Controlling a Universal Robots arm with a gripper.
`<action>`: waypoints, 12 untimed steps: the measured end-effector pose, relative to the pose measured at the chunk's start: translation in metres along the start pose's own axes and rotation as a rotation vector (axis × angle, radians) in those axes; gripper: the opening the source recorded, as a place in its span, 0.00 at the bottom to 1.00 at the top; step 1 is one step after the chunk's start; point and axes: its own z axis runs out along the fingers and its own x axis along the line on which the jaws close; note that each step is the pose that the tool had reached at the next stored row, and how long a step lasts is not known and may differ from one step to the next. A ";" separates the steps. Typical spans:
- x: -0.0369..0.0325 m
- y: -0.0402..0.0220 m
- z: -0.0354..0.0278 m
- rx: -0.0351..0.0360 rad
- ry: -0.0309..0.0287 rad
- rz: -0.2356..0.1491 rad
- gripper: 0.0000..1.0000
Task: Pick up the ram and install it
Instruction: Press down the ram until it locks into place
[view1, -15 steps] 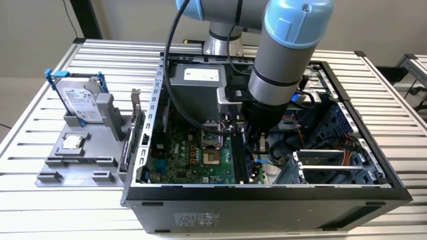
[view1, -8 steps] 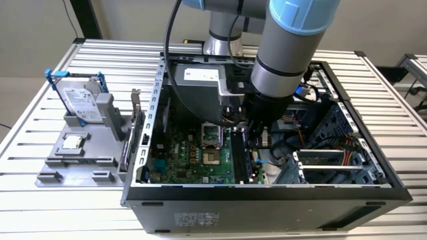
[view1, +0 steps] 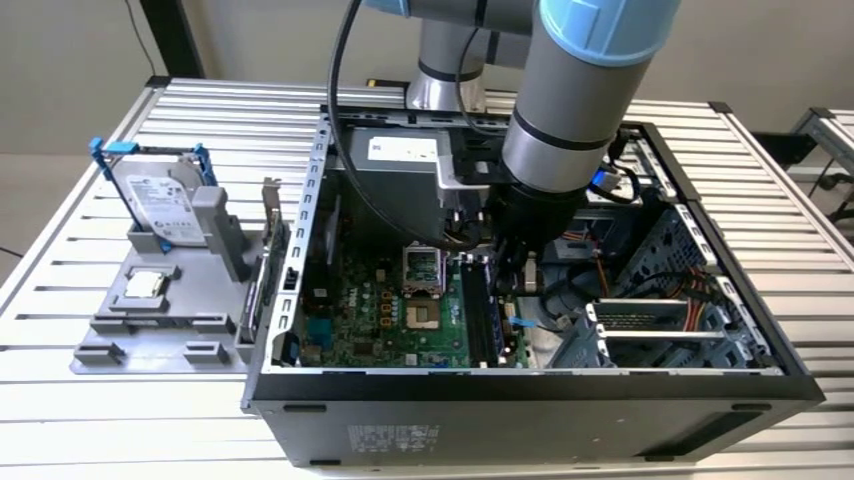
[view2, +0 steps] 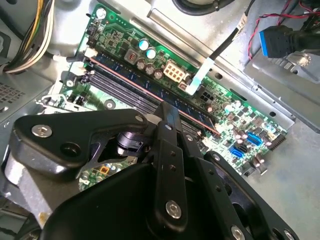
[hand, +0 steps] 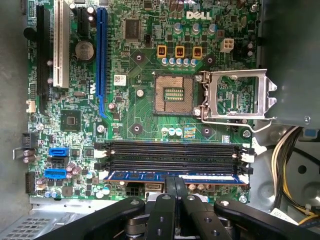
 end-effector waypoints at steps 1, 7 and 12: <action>0.0000 0.0000 0.0000 0.0000 0.0000 0.000 0.00; 0.0000 0.0000 -0.0005 0.0000 0.0003 0.000 0.00; 0.0000 0.0001 -0.0056 0.0001 0.0015 0.000 0.00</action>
